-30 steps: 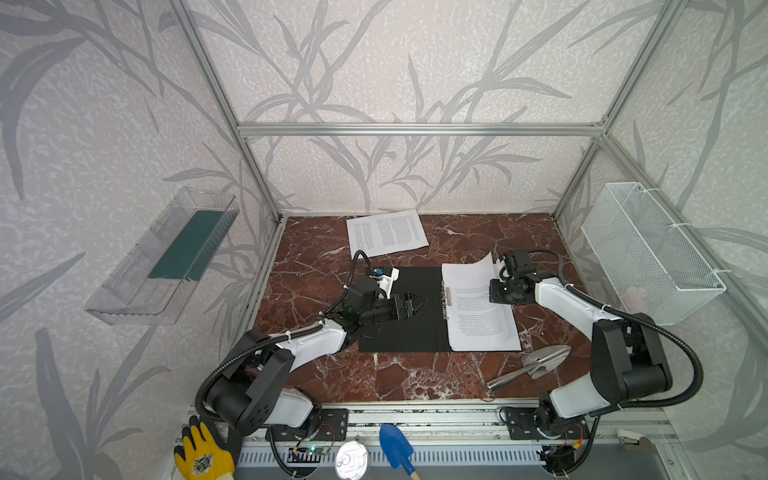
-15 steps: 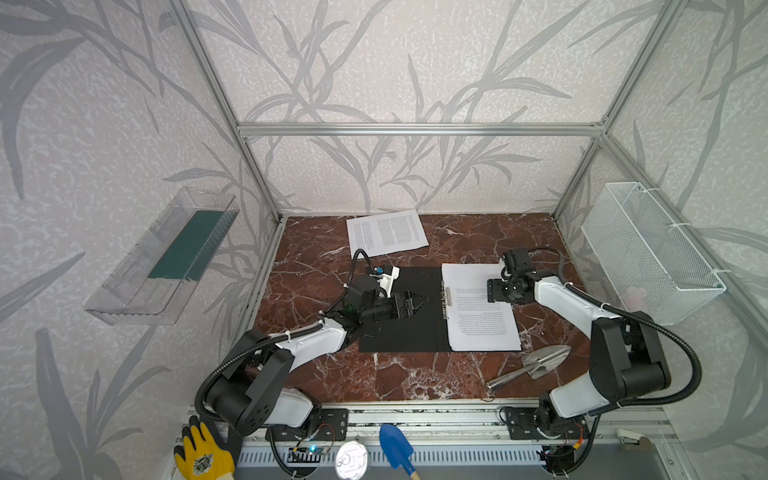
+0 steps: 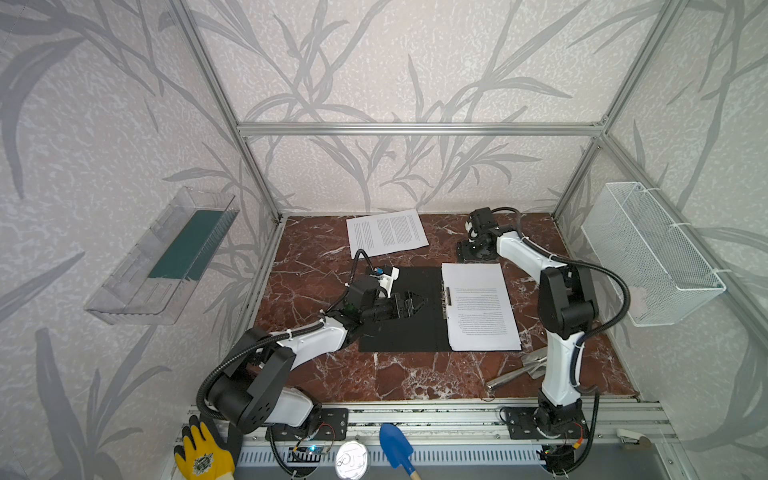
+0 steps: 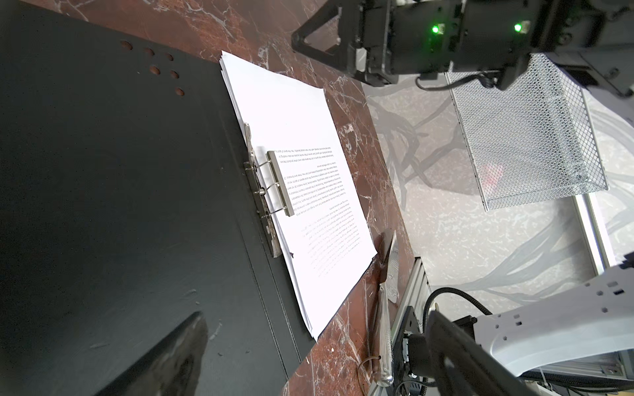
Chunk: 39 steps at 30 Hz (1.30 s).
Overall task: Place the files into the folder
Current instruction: 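Open the right gripper and draw it back away from the folder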
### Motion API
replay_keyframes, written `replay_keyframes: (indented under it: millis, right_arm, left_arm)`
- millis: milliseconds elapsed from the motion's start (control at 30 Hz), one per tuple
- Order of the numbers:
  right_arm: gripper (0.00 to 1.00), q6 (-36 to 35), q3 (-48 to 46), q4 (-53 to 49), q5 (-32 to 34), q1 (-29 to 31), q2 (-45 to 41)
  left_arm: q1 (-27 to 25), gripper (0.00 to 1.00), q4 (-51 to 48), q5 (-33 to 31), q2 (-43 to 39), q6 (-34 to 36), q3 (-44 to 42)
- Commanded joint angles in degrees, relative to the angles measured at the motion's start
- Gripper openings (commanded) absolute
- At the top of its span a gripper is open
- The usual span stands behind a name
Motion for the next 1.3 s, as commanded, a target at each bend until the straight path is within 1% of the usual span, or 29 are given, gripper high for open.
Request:
replay_keyframes:
  millis: [0, 133, 267, 567, 733, 933, 1000, 1133, 1267]
  right_arm:
    - [0.82, -0.4, 6.7, -6.8, -1.1, 0.3, 5.3]
    - [0.81, 0.3, 12.3, -9.2, -1.6, 0.3, 10.7]
    - [0.81, 0.7, 14.7, -10.8, -1.9, 0.4, 13.2]
    - [0.81, 1.3, 14.4, -13.4, -2.7, 0.3, 14.3]
    - [0.81, 2.3, 14.2, -12.7, -1.9, 0.4, 14.5]
    - [0.81, 3.4, 20.0, -15.3, -2.3, 0.4, 16.8]
    - [0.81, 4.2, 20.3, -15.0, -1.9, 0.4, 16.5]
    - [0.81, 4.1, 19.3, -12.0, -4.1, 0.5, 13.8]
    - [0.81, 4.1, 16.4, -9.8, -4.2, 0.5, 7.4]
  left_arm:
    - [0.2, 0.99, -0.5, -0.7, 0.7, 0.7, 1.9]
    - [0.2, 0.99, -0.3, -0.5, 0.9, 0.5, 1.9]
    - [0.2, 0.99, -0.2, -0.5, 0.7, 0.3, 1.8]
    - [0.3, 0.99, 0.4, -0.1, 0.1, -0.4, 1.5]
    - [0.4, 0.99, 0.3, -0.1, -0.2, -0.4, 1.5]
    - [0.3, 0.99, 0.2, -0.2, -0.2, -0.2, 1.5]
    - [0.3, 0.99, 0.0, -0.2, -0.4, -0.1, 1.6]
    - [0.4, 0.99, -0.7, -0.7, -0.5, 0.1, 1.6]
    - [0.7, 0.99, -3.4, -2.8, -1.9, 1.4, 1.6]
